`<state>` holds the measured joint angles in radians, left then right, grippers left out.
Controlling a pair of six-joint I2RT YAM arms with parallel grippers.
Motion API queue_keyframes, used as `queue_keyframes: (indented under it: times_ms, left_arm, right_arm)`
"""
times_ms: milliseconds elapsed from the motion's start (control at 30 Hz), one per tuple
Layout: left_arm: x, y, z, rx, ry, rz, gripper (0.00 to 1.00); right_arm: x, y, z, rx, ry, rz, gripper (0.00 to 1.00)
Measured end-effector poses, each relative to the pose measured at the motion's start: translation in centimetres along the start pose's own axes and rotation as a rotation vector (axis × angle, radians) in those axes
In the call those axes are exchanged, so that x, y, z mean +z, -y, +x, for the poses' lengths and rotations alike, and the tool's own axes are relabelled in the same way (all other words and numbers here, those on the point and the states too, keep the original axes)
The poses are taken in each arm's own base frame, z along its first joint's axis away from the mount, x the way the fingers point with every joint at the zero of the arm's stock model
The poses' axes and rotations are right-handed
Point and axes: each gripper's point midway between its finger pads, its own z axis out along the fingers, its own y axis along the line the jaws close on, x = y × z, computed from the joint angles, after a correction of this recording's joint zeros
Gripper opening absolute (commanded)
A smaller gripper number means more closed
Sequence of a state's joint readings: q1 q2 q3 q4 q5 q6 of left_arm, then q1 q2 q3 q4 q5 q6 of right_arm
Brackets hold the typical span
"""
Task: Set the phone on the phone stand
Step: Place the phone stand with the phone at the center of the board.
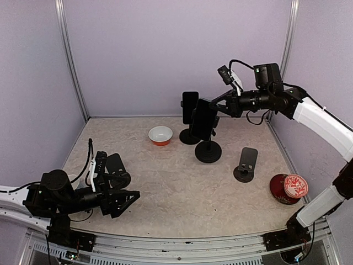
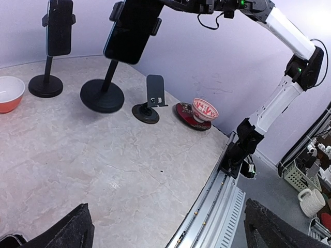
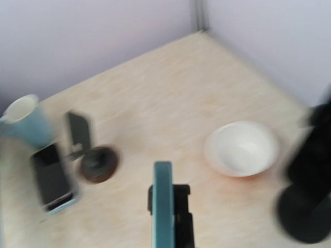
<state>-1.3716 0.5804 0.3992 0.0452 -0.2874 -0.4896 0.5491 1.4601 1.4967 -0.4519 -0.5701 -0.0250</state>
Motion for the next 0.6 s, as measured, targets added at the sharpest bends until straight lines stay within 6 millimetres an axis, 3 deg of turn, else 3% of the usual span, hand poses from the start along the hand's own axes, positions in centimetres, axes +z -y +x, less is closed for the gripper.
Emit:
queue_keyframes:
  times_ms: [200,400,600]
  left_arm:
    - [-0.4,0.2,-0.5,-0.006,0.017,0.013,0.99]
    - [-0.8,0.3,-0.9,-0.012,0.032,0.021,0.99]
    - [-0.9,0.0,-0.5,-0.005,0.012,0.011,0.99]
  right_arm:
    - [-3.6,5.3,-1.1,-0.025,0.072,0.049,0.00]
    - [-4.7,9.0,-1.2,-0.007,0.095,0.020,0.00]
    - [-6.3,14.5,-1.1,0.004,0.136,0.025,0.00]
